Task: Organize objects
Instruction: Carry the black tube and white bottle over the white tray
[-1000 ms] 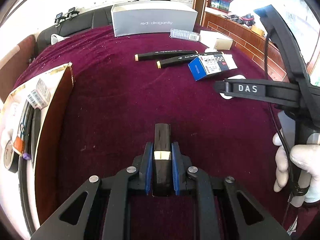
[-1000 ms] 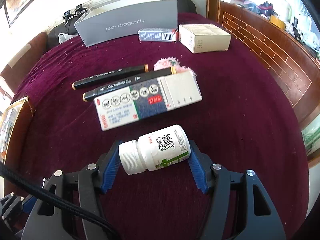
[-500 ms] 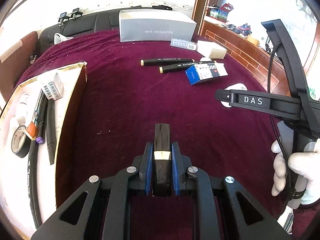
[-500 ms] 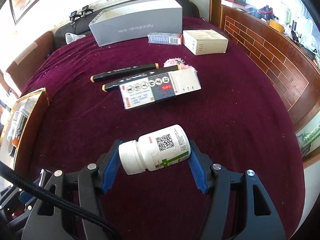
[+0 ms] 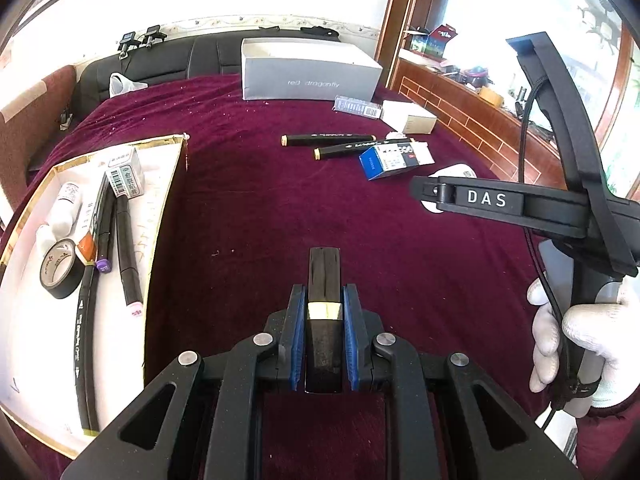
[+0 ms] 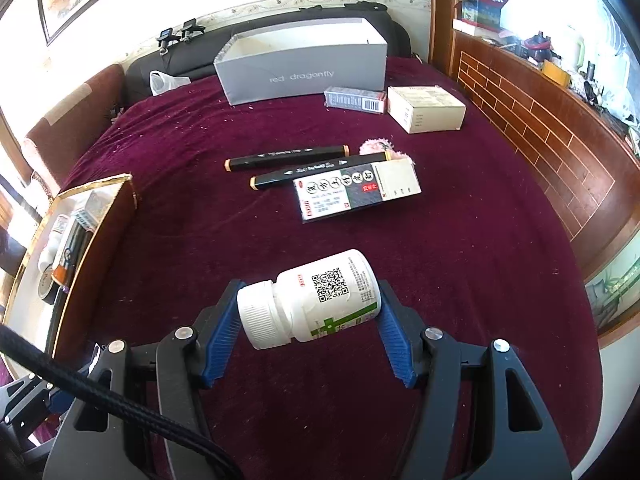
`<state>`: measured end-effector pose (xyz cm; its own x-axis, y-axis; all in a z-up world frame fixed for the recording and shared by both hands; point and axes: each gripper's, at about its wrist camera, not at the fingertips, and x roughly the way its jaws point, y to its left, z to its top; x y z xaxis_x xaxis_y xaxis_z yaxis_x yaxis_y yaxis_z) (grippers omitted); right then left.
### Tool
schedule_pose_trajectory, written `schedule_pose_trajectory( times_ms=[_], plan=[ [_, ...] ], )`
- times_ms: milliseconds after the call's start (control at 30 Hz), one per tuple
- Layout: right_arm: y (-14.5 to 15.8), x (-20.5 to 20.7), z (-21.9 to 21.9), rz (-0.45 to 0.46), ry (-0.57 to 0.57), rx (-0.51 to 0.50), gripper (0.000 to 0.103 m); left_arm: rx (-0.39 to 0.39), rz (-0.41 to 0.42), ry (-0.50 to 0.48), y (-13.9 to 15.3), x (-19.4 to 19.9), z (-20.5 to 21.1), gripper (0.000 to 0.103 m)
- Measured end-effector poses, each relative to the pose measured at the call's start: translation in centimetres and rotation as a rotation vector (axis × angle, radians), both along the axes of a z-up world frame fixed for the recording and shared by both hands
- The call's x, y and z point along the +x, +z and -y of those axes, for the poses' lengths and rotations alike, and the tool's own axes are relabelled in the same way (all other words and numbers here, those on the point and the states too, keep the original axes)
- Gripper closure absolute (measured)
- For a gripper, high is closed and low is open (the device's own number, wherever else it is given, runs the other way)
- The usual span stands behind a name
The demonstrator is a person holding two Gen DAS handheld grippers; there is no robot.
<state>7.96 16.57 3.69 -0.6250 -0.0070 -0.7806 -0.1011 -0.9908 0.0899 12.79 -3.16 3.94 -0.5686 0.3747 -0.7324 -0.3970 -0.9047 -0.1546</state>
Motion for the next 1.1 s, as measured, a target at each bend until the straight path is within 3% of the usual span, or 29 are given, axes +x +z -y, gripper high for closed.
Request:
schedule_pose_trajectory(
  times_ms=[700,1100],
  plan=[
    [4.8,2.0,7.2,-0.093,0.141,0.004,0.04,0.089,-0.087,0.088,3.1,2.2,7.2,0.089],
    [7.1,2.0,13.7,-0.131,0.29,0.0,0.04,0.066,-0.136,0.206,4.1,0.9,13.4,0.089]
  ],
)
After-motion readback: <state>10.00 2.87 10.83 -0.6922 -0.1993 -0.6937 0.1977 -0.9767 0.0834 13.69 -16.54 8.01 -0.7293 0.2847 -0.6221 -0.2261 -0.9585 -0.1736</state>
